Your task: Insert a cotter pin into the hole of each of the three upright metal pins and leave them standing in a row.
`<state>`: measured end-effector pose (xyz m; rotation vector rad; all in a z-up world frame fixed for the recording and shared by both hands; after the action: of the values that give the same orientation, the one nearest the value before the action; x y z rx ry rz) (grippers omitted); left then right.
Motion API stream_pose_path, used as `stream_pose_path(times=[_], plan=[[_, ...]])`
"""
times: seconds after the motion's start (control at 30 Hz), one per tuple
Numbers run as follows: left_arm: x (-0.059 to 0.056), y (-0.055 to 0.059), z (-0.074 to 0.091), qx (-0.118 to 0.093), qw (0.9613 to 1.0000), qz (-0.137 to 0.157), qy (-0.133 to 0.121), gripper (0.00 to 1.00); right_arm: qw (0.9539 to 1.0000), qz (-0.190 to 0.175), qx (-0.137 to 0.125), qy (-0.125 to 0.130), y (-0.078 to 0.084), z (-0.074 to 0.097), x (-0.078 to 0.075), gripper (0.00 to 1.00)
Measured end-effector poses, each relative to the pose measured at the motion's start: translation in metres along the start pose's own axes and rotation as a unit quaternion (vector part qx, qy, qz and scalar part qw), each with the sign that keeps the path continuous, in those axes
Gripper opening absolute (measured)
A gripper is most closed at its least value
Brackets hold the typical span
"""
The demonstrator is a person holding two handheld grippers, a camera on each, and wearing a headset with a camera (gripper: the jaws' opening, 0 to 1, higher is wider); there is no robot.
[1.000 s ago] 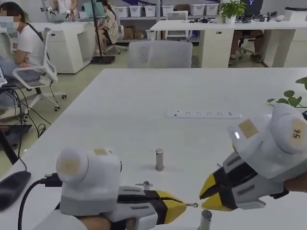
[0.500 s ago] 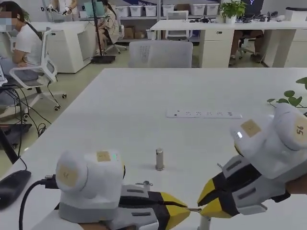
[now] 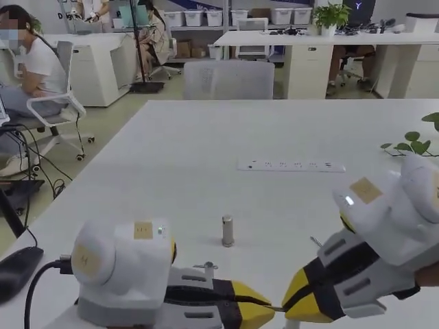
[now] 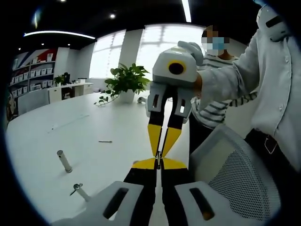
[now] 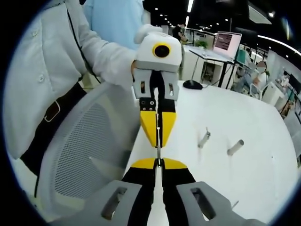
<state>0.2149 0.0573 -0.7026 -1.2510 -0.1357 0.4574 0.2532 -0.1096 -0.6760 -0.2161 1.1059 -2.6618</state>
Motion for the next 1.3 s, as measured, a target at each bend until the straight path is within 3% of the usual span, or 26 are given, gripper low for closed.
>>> stream_pose_path(times=[0.2, 0.5, 0.73, 1.1, 1.3], plan=[[-0.001, 0.001, -0.002, 0.0, 0.9996, -0.021, 0.017, 0.0, 1.0, -0.004, 0.0, -0.006, 0.001, 0.001, 0.004, 0.05], [0.0, -0.001, -0.004, 0.0, 0.9997, -0.013, 0.02, 0.02, 0.9998, -0.015, -0.007, 0.009, 0.004, 0.003, 0.005, 0.04], [0.004, 0.001, -0.006, 0.006, 0.9999, -0.008, 0.01, 0.17, 0.9992, -0.03, -0.009, 0.026, 0.009, 0.009, 0.006, 0.04], [0.026, 0.018, -0.012, 0.026, 0.9986, -0.047, -0.002, 0.2, 0.9962, -0.069, 0.0, 0.053, 0.026, 0.022, 0.015, 0.04], [0.036, 0.031, -0.026, 0.052, 0.9956, -0.078, 0.0, 0.22, 0.9932, -0.094, 0.009, 0.069, 0.038, 0.028, 0.018, 0.04]])
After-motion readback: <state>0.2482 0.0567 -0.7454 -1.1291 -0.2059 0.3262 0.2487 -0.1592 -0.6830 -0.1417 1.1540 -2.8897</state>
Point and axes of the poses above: the centre of the closed fingertips' face, and the gripper's own axes: z roughly backward along the fingers, x roughly to its left, y roughly out of its underside, the point moved 10 cm from there along z, roughly backward along the fingers, and after that the axes turned 4 degrees about -y, right-handed, at the moved point
